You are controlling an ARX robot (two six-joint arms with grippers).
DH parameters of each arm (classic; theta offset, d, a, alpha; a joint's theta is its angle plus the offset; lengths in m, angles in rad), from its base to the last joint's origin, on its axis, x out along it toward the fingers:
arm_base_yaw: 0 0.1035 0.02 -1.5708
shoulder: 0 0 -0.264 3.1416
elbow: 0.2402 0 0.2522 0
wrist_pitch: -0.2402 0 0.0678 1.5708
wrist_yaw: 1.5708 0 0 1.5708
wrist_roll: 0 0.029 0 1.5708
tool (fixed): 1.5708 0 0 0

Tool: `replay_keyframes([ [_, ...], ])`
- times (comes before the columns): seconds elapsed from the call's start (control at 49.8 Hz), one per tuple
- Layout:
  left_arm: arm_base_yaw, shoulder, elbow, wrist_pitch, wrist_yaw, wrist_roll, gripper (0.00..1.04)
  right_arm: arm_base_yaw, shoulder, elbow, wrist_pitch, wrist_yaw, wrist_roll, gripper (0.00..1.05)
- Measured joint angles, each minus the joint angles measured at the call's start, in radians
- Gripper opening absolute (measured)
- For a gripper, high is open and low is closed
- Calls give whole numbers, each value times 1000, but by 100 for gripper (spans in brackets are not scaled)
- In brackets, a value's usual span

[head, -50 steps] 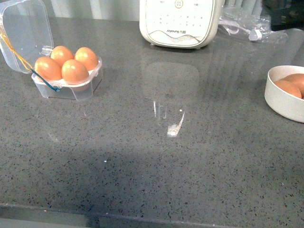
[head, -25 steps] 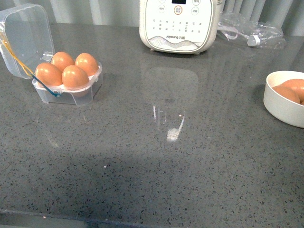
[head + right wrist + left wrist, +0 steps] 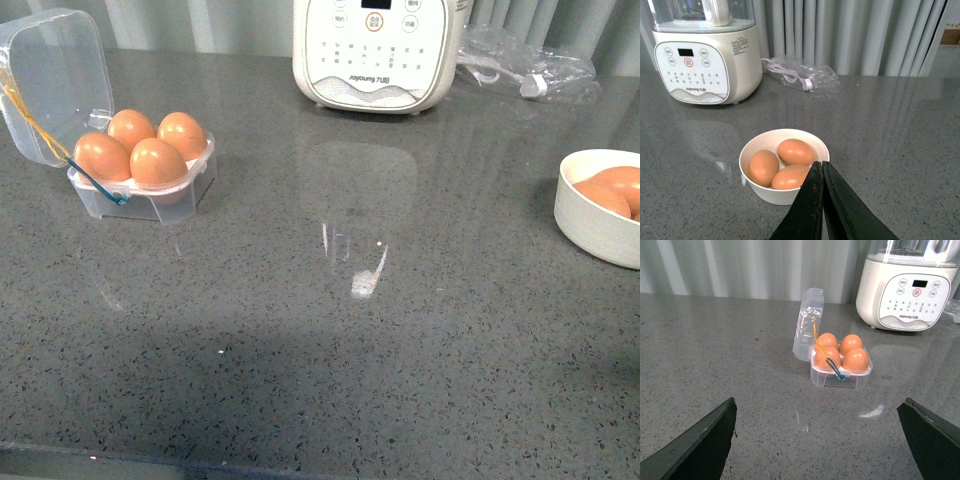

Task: Put egg into box

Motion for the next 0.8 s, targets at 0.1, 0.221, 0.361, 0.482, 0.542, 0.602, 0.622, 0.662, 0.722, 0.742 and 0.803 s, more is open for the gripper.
replay_keyframes([
  [0.1, 0, 0, 0, 0, 0, 0, 98, 0, -40, -16, -24, 0, 0, 3],
  [0.221, 0, 0, 0, 0, 0, 0, 98, 0, -90, -31, -55, 0, 0, 3],
  [0.361, 0, 0, 0, 0, 0, 0, 98, 0, -156, -50, -103, 0, 0, 3],
  [0.482, 0, 0, 0, 0, 0, 0, 98, 0, -205, -90, -101, 0, 0, 3],
  [0.542, 0, 0, 0, 0, 0, 0, 98, 0, -225, -90, -119, 0, 0, 3],
  [0.602, 0, 0, 0, 0, 0, 0, 98, 0, -256, -90, -151, 0, 0, 3],
  [0.622, 0, 0, 0, 0, 0, 0, 98, 0, -266, -91, -160, 0, 0, 3],
  [0.662, 0, 0, 0, 0, 0, 0, 98, 0, -285, -91, -177, 0, 0, 3],
  [0.722, 0, 0, 0, 0, 0, 0, 98, 0, -312, -91, -202, 0, 0, 3],
  [0.742, 0, 0, 0, 0, 0, 0, 98, 0, -317, -91, -206, 0, 0, 3],
  [0.803, 0, 0, 0, 0, 0, 0, 98, 0, -336, -91, -225, 0, 0, 3],
])
